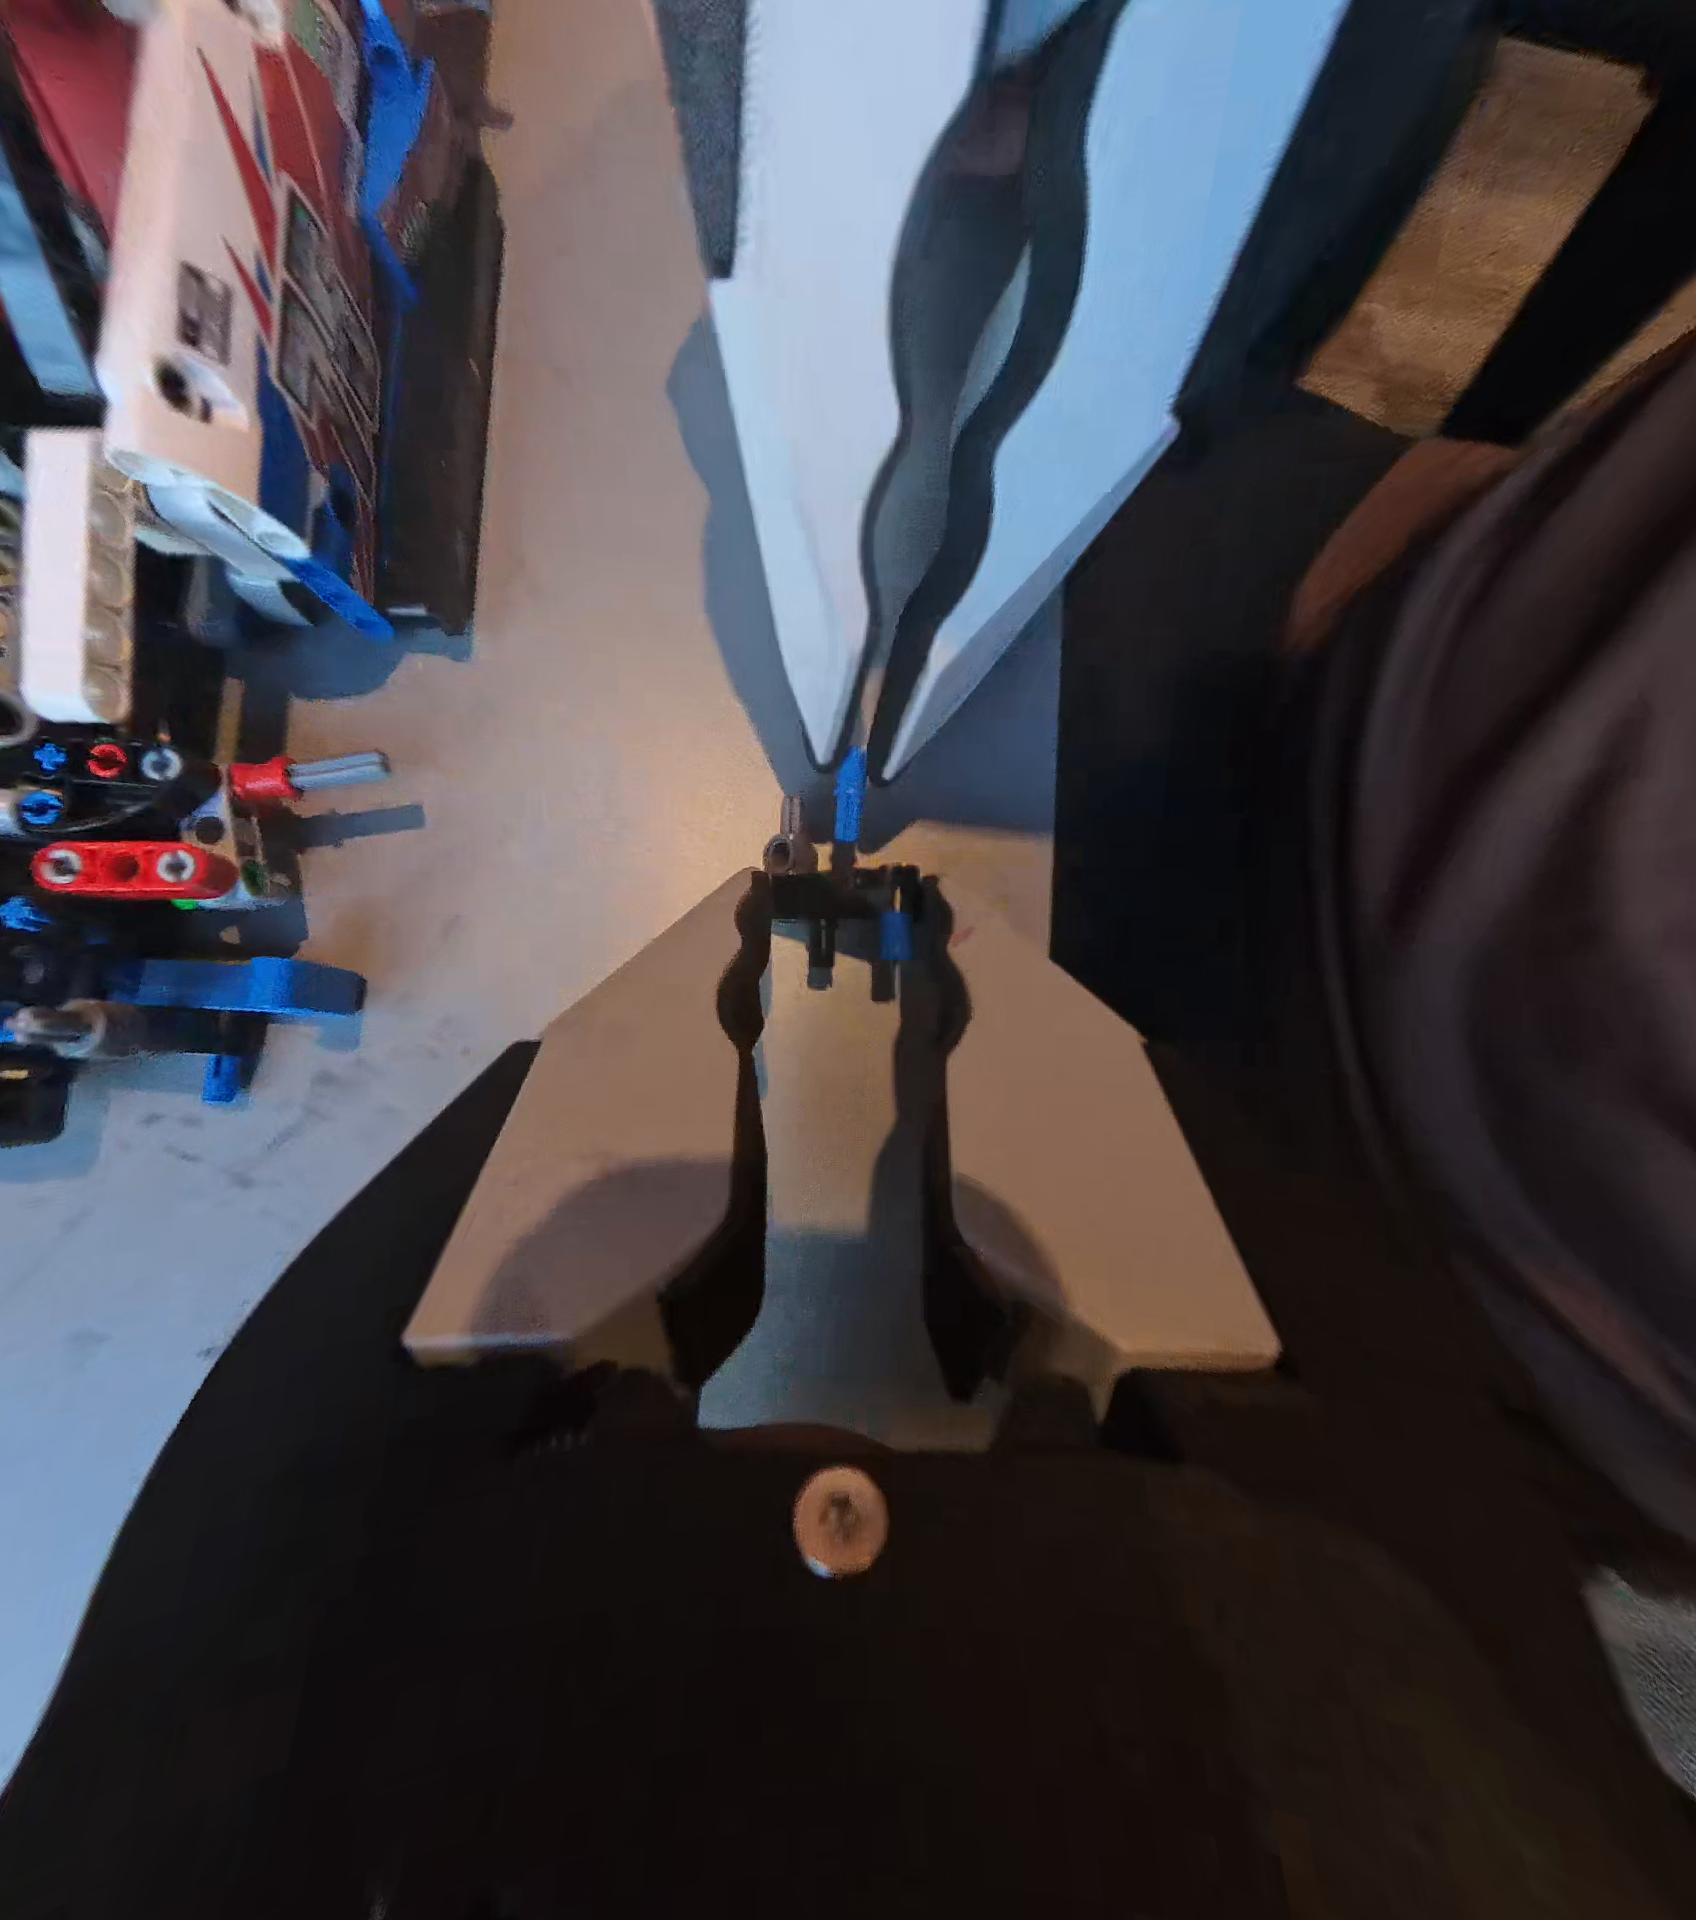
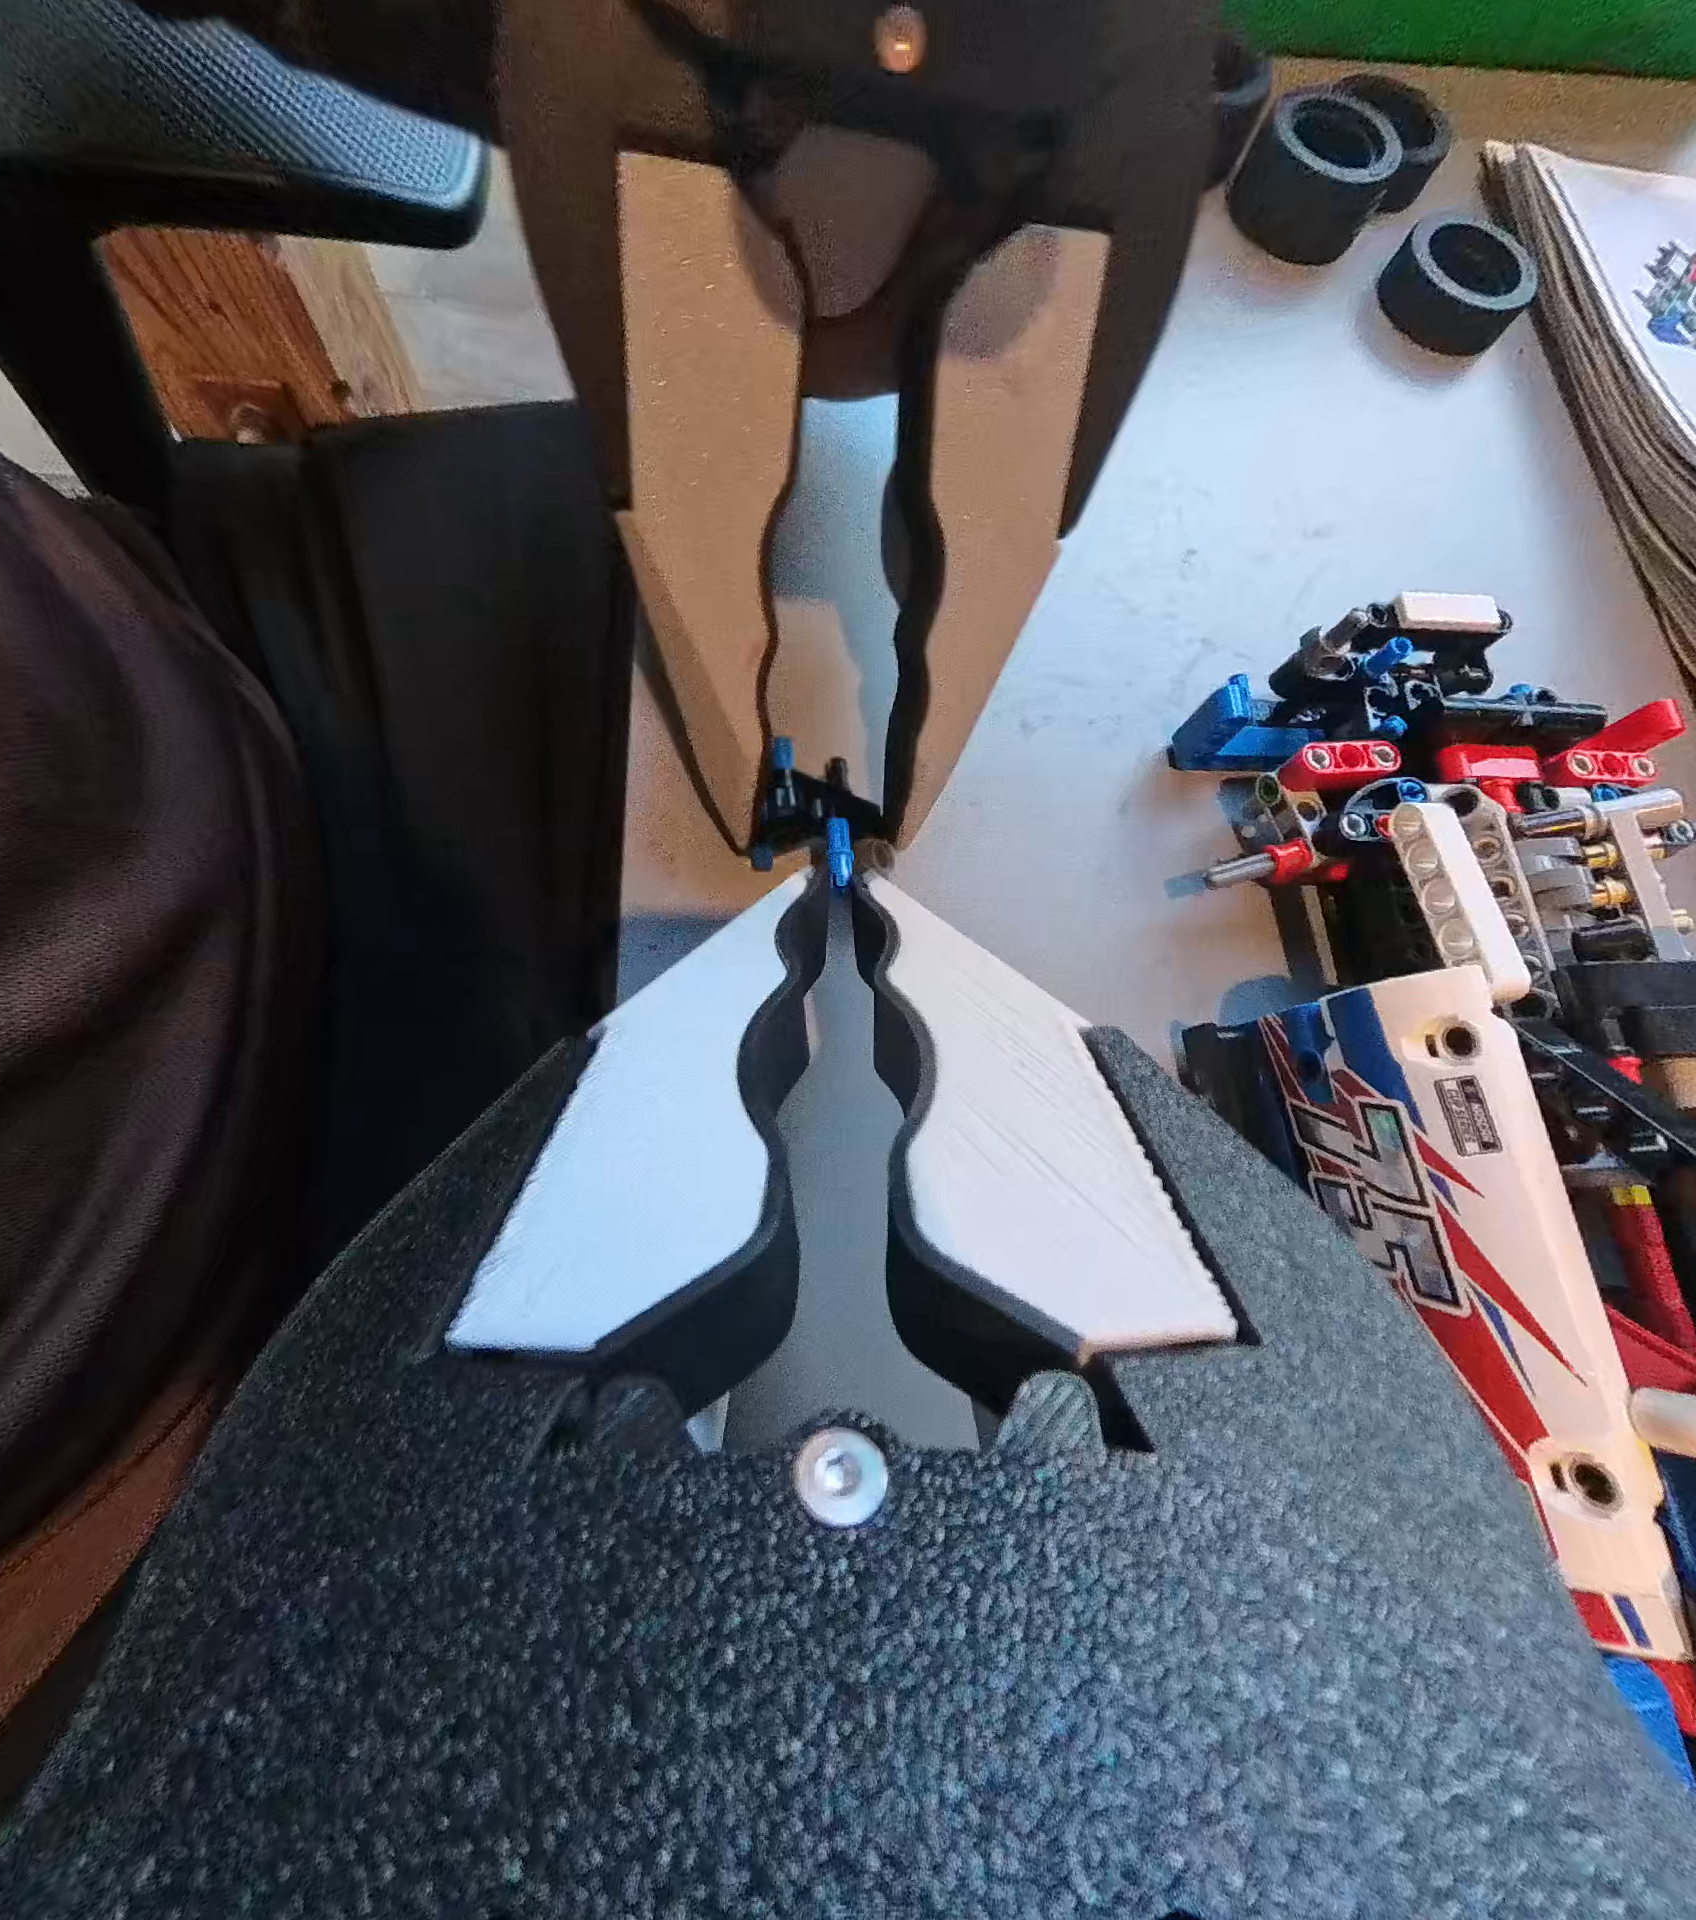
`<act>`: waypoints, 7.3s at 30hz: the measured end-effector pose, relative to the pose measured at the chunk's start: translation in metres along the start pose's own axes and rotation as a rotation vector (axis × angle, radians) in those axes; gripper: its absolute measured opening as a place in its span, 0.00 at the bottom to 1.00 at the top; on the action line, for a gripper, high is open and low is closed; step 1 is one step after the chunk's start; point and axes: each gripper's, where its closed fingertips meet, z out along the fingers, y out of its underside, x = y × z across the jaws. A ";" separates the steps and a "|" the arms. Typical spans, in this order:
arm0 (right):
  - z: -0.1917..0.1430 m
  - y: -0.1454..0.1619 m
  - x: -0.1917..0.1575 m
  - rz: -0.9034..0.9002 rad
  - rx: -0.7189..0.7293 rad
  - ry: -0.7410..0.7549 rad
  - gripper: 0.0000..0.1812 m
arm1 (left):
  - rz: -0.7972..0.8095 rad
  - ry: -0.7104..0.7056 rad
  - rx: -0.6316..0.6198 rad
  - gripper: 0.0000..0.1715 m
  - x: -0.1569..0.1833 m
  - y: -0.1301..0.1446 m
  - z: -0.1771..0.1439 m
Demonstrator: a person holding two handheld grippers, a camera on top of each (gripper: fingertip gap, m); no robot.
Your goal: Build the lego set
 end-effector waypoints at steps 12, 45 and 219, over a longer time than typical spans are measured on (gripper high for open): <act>0.005 0.002 -0.007 0.001 -0.019 -0.013 0.02 | 0.124 -0.231 0.141 0.15 0.003 -0.003 -0.003; 0.006 0.005 -0.001 0.063 0.008 -0.035 0.02 | 0.211 -0.379 0.120 0.05 -0.001 -0.002 -0.006; -0.075 -0.066 -0.005 0.171 0.505 -0.176 0.02 | 0.190 -0.322 0.749 0.01 0.026 -0.087 -0.072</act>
